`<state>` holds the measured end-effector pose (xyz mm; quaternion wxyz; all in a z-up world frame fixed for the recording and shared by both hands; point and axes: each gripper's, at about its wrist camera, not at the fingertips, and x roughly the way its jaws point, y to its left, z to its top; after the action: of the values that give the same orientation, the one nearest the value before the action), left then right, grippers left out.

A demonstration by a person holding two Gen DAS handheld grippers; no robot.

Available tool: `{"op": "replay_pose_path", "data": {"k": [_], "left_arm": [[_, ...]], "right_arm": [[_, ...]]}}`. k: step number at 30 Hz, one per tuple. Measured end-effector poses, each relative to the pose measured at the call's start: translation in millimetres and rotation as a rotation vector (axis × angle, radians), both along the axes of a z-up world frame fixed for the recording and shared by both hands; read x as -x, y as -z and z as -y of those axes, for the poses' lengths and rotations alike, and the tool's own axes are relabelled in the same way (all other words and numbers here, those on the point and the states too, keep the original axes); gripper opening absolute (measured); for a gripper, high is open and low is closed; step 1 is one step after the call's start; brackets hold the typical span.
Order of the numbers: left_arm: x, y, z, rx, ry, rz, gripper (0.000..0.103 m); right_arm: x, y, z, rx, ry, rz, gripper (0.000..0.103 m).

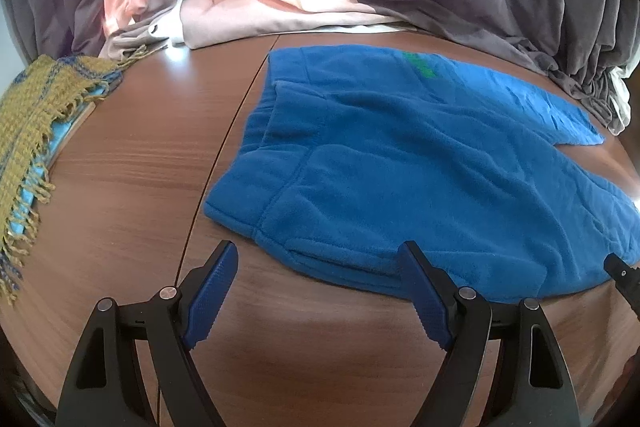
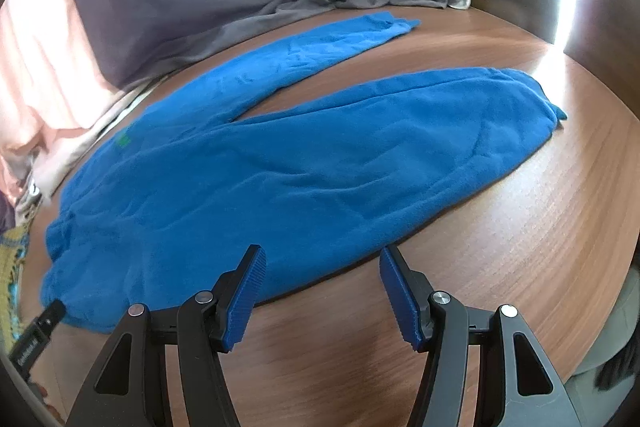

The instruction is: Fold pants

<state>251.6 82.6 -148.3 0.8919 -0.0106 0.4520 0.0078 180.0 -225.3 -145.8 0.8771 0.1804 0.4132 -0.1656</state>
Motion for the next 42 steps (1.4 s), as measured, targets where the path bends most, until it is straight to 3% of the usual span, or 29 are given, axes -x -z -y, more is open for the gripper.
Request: {"op": "replay_pose_path", "data": {"k": [11, 13, 14, 15, 18, 21, 23, 28, 42], "left_arm": [[-11, 13, -4, 0.042, -0.011, -0.030, 0.071], [-11, 13, -6, 0.057, -0.020, -0.033, 0.066], [-11, 12, -6, 0.056, -0.022, -0.034, 0.058], [-11, 11, -6, 0.052, -0.022, -0.034, 0.050], [-11, 9, -3, 0.057, 0.015, -0.035, 0.031], [-11, 6, 3, 0.048, 0.032, -0.029, 0.023], [-10, 2, 3, 0.052, 0.029, -0.023, 0.021], [-9, -13, 2, 0.060, 0.016, 0.001, 0.020], [26, -62, 1, 0.066, -0.036, 0.056, 0.018]], "right_arm": [[-6, 6, -2, 0.015, 0.013, 0.002, 0.060], [-8, 6, -1, 0.026, 0.017, 0.002, 0.059], [-8, 6, -1, 0.030, 0.019, 0.002, 0.058], [-9, 6, -1, 0.035, 0.020, 0.004, 0.056], [-11, 6, 0, 0.056, 0.024, -0.005, 0.037], [-11, 5, 7, 0.036, 0.031, -0.006, 0.025], [-11, 2, 11, 0.028, 0.024, -0.001, 0.016], [-9, -18, 9, 0.069, 0.003, 0.042, 0.009], [12, -95, 2, 0.099, -0.049, 0.204, 0.007]]}}
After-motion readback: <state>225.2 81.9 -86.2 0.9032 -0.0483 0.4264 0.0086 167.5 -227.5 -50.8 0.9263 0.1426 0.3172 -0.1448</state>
